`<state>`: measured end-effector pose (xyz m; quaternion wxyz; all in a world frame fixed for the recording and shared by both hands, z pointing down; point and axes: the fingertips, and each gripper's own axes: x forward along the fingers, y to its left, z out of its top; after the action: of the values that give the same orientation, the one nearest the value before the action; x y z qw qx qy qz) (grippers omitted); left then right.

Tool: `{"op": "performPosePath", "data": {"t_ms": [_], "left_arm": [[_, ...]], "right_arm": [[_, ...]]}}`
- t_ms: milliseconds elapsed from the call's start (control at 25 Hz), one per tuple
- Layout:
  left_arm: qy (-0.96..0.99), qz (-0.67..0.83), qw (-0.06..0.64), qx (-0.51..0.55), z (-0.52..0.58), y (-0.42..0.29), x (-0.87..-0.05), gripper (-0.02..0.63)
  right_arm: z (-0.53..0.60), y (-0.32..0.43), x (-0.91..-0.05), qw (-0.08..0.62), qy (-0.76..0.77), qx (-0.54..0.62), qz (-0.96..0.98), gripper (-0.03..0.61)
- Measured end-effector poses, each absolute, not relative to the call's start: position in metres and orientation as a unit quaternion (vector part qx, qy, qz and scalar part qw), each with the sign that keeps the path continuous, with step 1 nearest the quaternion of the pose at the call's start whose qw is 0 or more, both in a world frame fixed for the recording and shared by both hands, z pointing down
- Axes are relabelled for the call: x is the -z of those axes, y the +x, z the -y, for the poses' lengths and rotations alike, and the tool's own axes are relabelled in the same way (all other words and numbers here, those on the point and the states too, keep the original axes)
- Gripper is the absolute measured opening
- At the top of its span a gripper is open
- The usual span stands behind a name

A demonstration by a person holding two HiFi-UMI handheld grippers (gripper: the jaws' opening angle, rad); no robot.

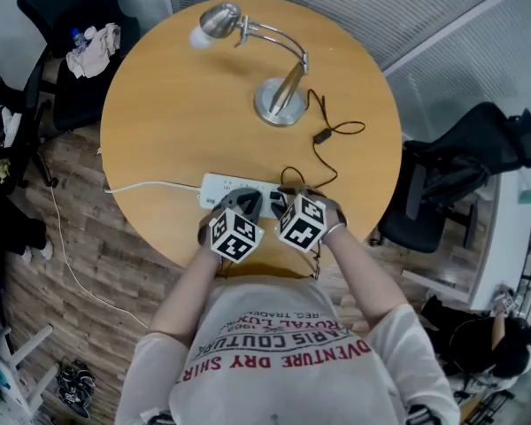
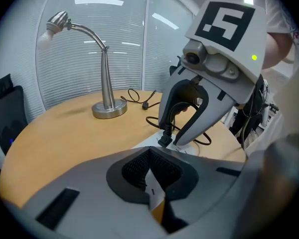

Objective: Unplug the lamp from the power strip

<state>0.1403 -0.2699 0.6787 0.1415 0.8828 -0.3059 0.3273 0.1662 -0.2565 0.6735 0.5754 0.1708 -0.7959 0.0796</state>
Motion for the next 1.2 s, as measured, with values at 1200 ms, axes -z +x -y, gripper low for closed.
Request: {"op": "performPosePath", "data": {"t_ms": [1200], "left_arm": [[0.882,0.242,0.148,-0.375,0.259,0.149,-0.691,0.028]], "right_arm": [[0.254,0.168,-0.683,0.629,0.106,-0.050,0.769,0.071]]}}
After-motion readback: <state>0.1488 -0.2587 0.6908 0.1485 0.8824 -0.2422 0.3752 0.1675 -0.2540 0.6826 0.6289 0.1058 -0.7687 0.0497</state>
